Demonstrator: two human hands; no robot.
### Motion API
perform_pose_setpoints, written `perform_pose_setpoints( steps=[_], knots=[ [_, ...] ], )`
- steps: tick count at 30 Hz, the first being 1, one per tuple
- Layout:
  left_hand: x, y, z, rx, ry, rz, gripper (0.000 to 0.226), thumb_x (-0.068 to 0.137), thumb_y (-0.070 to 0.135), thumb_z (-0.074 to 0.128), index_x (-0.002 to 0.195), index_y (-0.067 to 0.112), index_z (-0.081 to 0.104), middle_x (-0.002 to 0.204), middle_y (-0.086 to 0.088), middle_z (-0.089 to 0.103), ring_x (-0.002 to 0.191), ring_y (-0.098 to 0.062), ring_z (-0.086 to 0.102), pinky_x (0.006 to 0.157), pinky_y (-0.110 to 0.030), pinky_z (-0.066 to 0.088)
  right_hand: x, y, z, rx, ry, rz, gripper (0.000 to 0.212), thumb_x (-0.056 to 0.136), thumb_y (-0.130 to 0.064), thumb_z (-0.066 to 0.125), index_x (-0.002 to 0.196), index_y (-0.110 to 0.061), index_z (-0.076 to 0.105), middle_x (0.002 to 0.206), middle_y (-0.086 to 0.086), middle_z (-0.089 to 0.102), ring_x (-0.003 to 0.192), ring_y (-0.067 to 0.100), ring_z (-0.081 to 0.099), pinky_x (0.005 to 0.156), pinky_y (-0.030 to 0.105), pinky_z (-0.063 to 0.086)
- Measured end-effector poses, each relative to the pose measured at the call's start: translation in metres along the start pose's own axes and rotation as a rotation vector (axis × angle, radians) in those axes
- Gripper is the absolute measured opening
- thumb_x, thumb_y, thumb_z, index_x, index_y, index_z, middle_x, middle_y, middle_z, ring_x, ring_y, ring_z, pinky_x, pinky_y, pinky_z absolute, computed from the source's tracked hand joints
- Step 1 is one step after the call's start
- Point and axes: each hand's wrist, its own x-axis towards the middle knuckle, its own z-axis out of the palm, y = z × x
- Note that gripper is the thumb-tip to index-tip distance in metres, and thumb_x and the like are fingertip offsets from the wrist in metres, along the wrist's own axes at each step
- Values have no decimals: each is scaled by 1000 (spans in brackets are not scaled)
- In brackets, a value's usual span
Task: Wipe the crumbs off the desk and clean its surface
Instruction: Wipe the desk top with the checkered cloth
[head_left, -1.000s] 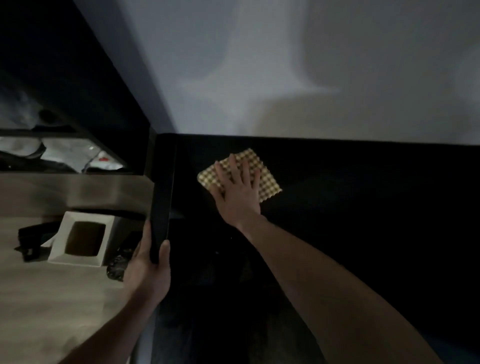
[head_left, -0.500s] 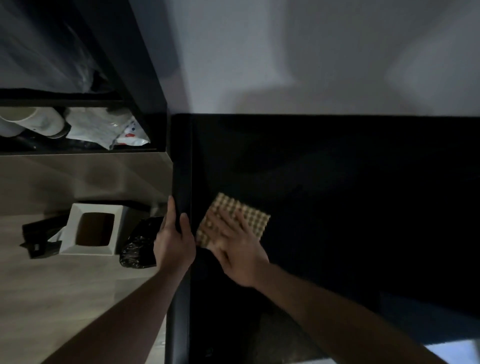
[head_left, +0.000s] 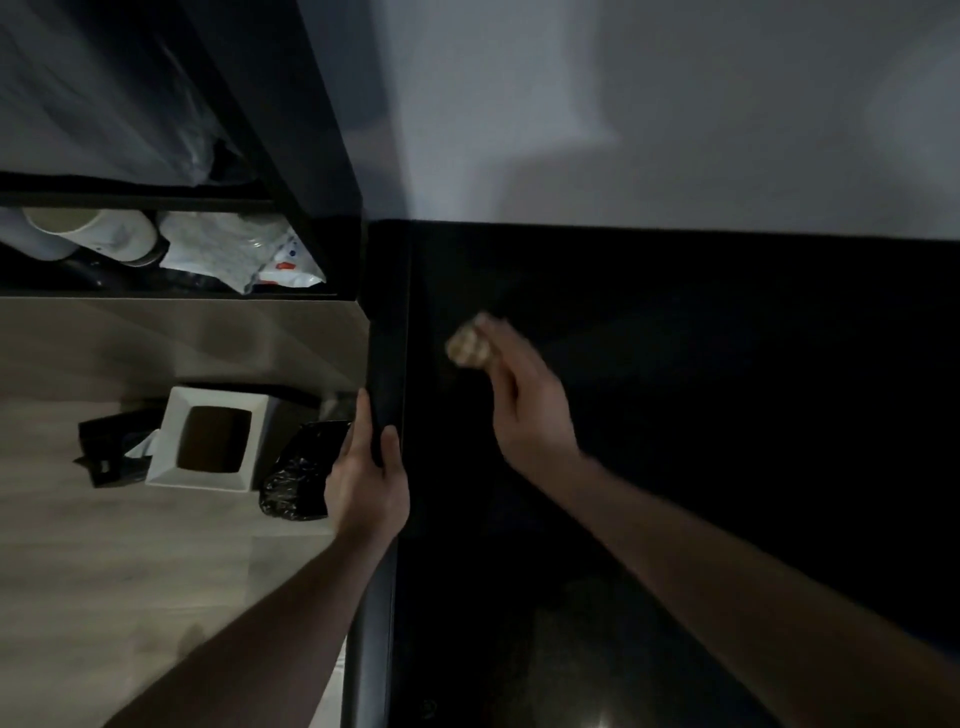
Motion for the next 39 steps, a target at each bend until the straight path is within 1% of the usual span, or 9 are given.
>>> perform_pose_setpoints(
  steps=[2, 5, 7, 10, 19, 24, 28, 33, 39],
  knots=[
    [2, -3, 2, 14, 4, 18, 59, 106, 46, 34, 161, 42, 14, 136, -6, 66, 107, -36, 67, 79, -45, 53, 65, 4, 3, -122, 9, -71, 42, 108, -9, 48, 148, -16, 57, 155, 4, 55, 150, 26, 44, 124, 40, 37],
    [3, -5, 6, 34, 15, 22, 58, 106, 45, 34, 161, 41, 15, 134, -6, 67, 106, -36, 67, 78, -43, 52, 135, 25, 19, -437, -158, -185, 45, 105, -14, 45, 150, -17, 54, 159, 10, 49, 151, 37, 39, 123, 53, 33],
    [4, -6, 7, 45, 22, 11, 58, 106, 44, 35, 161, 41, 16, 134, -6, 67, 106, -37, 68, 78, -43, 51, 149, 36, 32, -629, -281, -187, 51, 106, -21, 42, 156, -23, 45, 168, 8, 34, 159, 35, 23, 126, 58, 22],
    [4, -9, 7, 34, 19, 21, 59, 106, 44, 34, 161, 40, 15, 133, -9, 68, 106, -37, 68, 79, -44, 52, 132, 42, 45, -714, -285, -180, 55, 108, -32, 38, 162, -32, 31, 175, 0, 15, 162, 31, 5, 129, 58, 4],
    [0, -7, 0, -59, -22, 18, 57, 105, 50, 30, 159, 46, 13, 141, -5, 64, 119, -31, 65, 94, -47, 54, -48, 31, 30, -683, -448, -237, 60, 109, -34, 33, 166, -33, 16, 176, -7, 3, 163, 22, -8, 130, 55, -4],
    [-4, -5, -1, -75, -12, 17, 56, 106, 48, 32, 160, 43, 18, 141, -9, 63, 121, -37, 62, 98, -47, 49, -198, 22, 33, -642, -542, -342, 63, 101, -31, 47, 162, -32, 30, 175, -9, 15, 163, 22, 3, 131, 55, 5],
    [-4, -4, -2, -59, -25, 9, 56, 105, 51, 29, 159, 45, 15, 140, -9, 63, 122, -38, 61, 102, -49, 47, -282, 26, 32, -537, -605, -417, 66, 89, -25, 61, 153, -35, 46, 168, -15, 32, 162, 11, 4, 132, 42, 11],
    [-3, -1, -2, -45, -32, 0, 56, 105, 50, 31, 159, 45, 15, 142, -9, 62, 126, -38, 59, 105, -51, 45, -268, 14, 16, -41, -374, -137, 55, 98, -1, 54, 147, -27, 59, 158, -10, 50, 152, 3, 37, 120, 32, 42],
    [-1, -4, -2, -44, -25, 35, 57, 106, 48, 32, 159, 45, 14, 139, -7, 64, 121, -35, 63, 97, -47, 49, -94, 23, -27, 108, 114, 59, 52, 97, 11, 51, 142, -11, 62, 150, 4, 59, 145, 14, 51, 121, 48, 41]
  ],
)
